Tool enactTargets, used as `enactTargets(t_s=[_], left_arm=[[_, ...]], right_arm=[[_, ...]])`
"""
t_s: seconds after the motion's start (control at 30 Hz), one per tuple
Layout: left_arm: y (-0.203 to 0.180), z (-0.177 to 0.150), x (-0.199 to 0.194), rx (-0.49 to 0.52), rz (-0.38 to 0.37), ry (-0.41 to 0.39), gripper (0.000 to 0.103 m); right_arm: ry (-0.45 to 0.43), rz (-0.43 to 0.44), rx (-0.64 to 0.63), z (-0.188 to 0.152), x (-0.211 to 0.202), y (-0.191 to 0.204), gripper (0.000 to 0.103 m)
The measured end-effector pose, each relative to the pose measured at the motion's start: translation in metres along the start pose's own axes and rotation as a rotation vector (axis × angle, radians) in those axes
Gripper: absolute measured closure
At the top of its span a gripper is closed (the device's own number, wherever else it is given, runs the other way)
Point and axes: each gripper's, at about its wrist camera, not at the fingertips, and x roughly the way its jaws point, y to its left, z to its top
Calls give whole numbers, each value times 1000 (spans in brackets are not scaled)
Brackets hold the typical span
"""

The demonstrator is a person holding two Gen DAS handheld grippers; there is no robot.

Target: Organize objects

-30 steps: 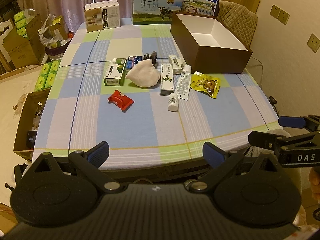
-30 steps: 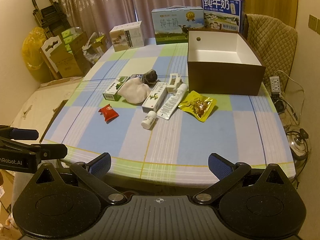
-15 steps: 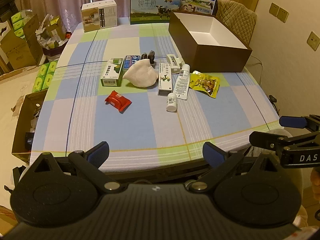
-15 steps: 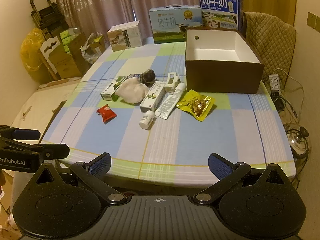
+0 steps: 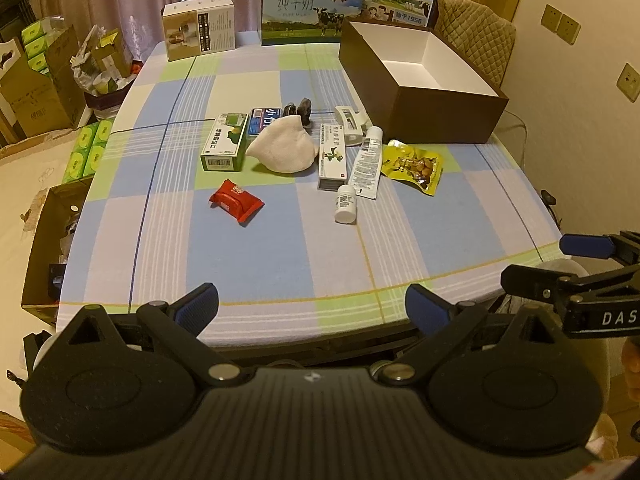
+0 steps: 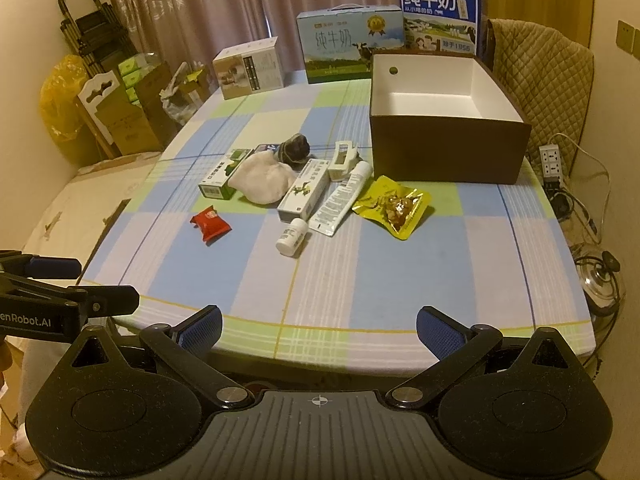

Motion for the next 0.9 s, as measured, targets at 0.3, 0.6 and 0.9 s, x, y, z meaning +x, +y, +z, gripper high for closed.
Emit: enactTargets(t_s=[0.3,0.6,0.9], left_arm=[[5,8,13,-6,12,8,4],[10,16,26,-11,23,10,4],[18,22,45,-9,30,22,4]], right_arm=[[7,-1,0,6,9,-6,2],[17,1,-6,11,24,-11,2],[16,6,-15,16,40,-17,2]])
